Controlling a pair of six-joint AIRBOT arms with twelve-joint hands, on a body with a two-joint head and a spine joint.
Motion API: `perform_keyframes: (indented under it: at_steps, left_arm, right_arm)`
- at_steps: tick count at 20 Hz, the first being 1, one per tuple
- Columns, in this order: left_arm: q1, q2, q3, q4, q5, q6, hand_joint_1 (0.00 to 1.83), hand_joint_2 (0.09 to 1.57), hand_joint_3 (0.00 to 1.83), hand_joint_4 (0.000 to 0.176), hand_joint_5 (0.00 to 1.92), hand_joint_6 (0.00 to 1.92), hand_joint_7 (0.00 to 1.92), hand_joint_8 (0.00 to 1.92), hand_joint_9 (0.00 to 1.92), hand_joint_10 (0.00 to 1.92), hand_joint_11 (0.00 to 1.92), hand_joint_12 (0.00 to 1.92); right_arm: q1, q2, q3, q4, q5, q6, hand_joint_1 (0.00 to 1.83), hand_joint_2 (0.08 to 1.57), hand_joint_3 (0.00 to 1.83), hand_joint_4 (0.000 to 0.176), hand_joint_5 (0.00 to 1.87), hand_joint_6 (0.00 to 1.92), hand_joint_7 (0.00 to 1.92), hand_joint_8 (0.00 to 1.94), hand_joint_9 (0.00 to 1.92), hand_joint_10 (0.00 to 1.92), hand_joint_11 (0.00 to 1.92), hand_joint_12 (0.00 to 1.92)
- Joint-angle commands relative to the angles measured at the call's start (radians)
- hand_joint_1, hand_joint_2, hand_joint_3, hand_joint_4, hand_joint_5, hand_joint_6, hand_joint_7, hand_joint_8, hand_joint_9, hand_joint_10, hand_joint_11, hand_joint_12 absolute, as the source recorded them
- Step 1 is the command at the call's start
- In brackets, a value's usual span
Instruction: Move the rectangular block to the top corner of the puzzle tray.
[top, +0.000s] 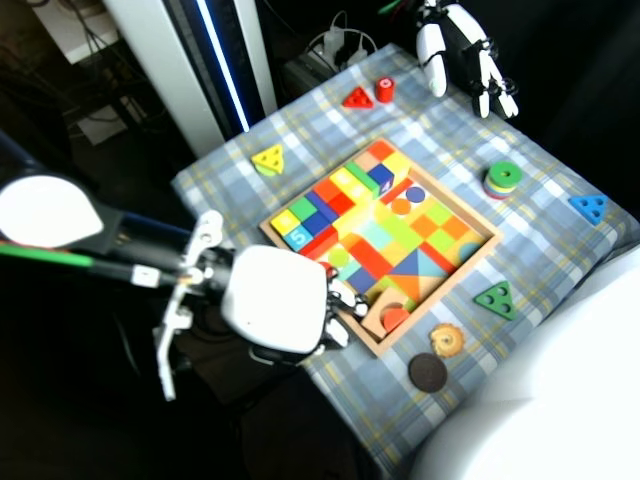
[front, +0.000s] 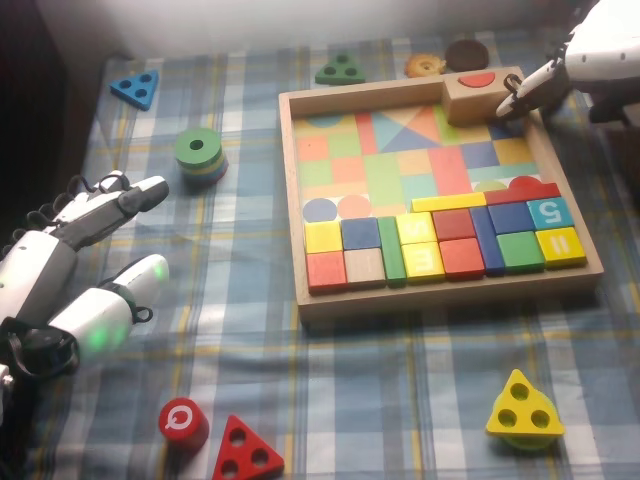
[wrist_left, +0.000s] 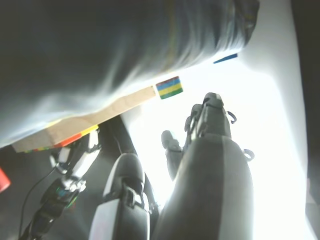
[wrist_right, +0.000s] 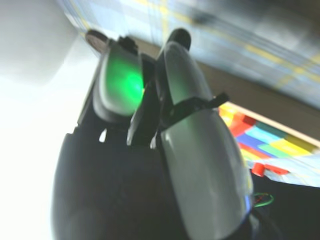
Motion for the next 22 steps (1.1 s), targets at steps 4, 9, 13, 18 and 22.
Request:
perform_keyframes:
  at_steps: [4,9,13,18,22]
  left_arm:
    - [-0.004,0.008,0.002,0.039,-0.113,-0.006,0.65,1.39,0.00,0.081,0.46,0.00,0.15,0.00,0.12,0.00,0.00,0.00]
    - [-0.004,0.008,0.002,0.039,-0.111,-0.006,0.64,1.38,0.00,0.096,0.46,0.00,0.15,0.00,0.11,0.00,0.00,0.00]
    - [-0.004,0.008,0.001,0.038,-0.111,-0.006,0.65,1.38,0.00,0.087,0.47,0.00,0.16,0.00,0.12,0.00,0.00,0.00]
    - [-0.004,0.008,0.001,0.039,-0.111,-0.006,0.62,1.39,0.00,0.082,0.45,0.00,0.15,0.00,0.10,0.00,0.00,0.00]
    - [-0.002,0.011,-0.001,0.038,-0.113,-0.006,0.62,1.39,0.00,0.086,0.45,0.00,0.15,0.00,0.11,0.01,0.00,0.00]
  right_arm:
    - [0.013,-0.012,0.007,0.023,-0.020,-0.008,1.49,1.26,0.01,0.035,0.47,0.00,0.81,0.69,1.26,1.92,1.40,1.92]
    - [0.017,0.014,-0.023,0.023,-0.020,-0.008,1.48,1.24,0.01,0.018,0.48,0.00,0.97,1.84,1.40,1.92,1.52,1.92]
    - [0.037,0.061,-0.069,0.023,-0.020,-0.008,1.34,1.25,0.02,0.000,0.47,0.00,0.71,1.52,1.36,1.92,1.48,1.92]
    - [0.056,0.127,-0.147,0.037,-0.020,-0.008,1.32,1.27,0.01,0.011,0.43,0.00,0.68,1.58,1.31,1.92,1.41,1.92]
    - [0.050,0.215,-0.240,0.159,-0.021,-0.098,1.55,1.22,0.00,0.000,0.49,0.01,1.38,1.94,1.51,1.92,1.58,1.92]
